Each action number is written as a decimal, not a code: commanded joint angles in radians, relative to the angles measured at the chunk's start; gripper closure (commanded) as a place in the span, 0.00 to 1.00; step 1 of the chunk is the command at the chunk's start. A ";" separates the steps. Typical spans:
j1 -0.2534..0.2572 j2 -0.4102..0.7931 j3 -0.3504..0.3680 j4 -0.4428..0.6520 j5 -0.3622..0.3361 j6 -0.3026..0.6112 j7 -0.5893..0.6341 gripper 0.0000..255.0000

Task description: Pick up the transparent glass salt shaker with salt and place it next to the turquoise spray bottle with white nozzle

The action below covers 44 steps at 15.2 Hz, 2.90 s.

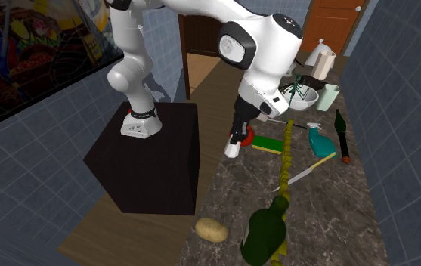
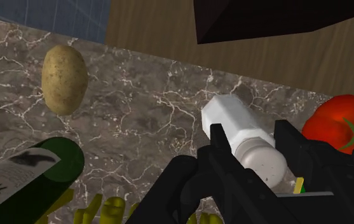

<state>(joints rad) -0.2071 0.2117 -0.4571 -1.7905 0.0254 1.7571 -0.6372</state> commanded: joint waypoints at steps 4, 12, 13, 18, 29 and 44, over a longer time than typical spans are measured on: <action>0.013 -0.010 0.007 0.032 -0.002 -0.042 0.021 1.00; 0.106 0.039 0.080 0.107 0.041 -0.073 0.179 1.00; 0.116 0.050 0.088 0.123 0.047 -0.079 0.198 1.00; 0.165 0.116 0.130 0.219 0.079 -0.110 0.288 1.00; 0.246 0.359 0.210 0.598 0.150 -0.240 0.477 1.00; 0.273 0.456 0.230 0.583 0.170 -0.126 0.509 1.00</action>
<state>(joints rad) 0.0657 0.6659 -0.2279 -1.1998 0.1947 1.6208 -0.1271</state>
